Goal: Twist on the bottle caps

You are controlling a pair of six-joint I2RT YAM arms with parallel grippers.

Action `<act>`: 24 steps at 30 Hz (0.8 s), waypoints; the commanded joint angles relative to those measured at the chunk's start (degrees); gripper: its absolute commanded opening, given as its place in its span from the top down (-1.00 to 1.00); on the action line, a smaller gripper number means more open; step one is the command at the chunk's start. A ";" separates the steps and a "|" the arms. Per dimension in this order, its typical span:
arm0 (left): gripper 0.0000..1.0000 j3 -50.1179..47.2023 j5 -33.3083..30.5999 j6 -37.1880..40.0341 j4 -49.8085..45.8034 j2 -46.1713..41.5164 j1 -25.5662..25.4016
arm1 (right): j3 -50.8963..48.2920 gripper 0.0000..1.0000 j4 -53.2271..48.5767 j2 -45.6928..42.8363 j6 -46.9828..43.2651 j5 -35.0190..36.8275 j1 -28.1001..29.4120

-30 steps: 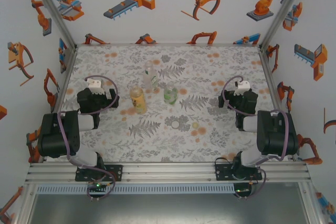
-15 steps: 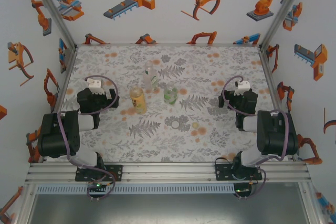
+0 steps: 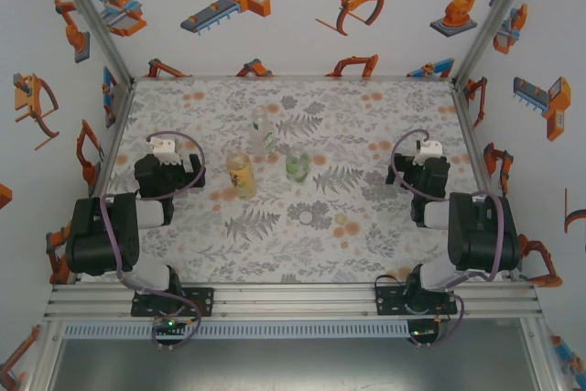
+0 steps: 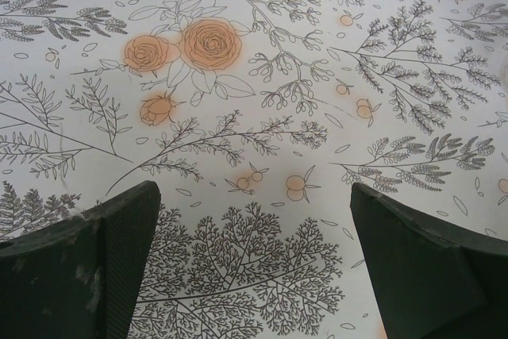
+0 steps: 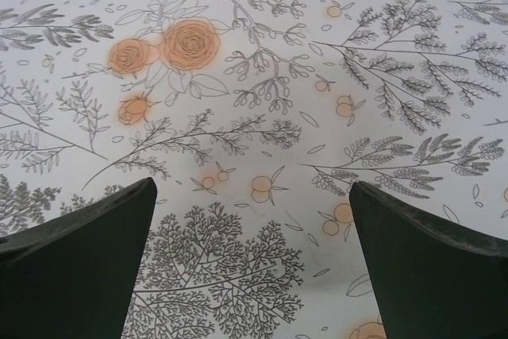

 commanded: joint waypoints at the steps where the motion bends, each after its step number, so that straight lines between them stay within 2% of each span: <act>1: -0.94 1.26 -0.53 -0.33 -2.09 -2.18 -0.71 | 0.16 -0.94 -1.29 -4.39 -0.73 -1.52 0.04; 2: -0.94 1.36 -1.51 -0.64 -1.96 -2.49 -0.85 | 0.34 -0.92 -2.76 -5.98 -0.81 -1.79 0.05; 6: -0.94 5.41 -6.72 -1.22 -15.30 -8.42 -2.15 | 0.59 -0.90 -9.93 -14.39 -1.40 -2.99 0.00; 11: -0.94 8.72 -15.67 -2.25 -25.48 -16.41 -5.38 | 4.84 -0.81 -20.00 -20.82 -0.28 -7.87 0.99; 15: -0.94 12.85 -18.66 -6.66 -35.24 -22.73 -6.56 | 9.19 -0.77 -28.13 -22.55 -1.46 -9.45 5.94; 21: -0.94 21.69 -17.97 -12.36 -50.30 -30.34 -6.59 | 14.74 -0.78 -35.38 -23.90 -3.82 -9.56 14.92; 24: -0.94 27.15 -19.99 -14.80 -59.21 -32.74 -6.50 | 17.49 -0.81 -38.31 -23.11 -5.54 -10.64 19.06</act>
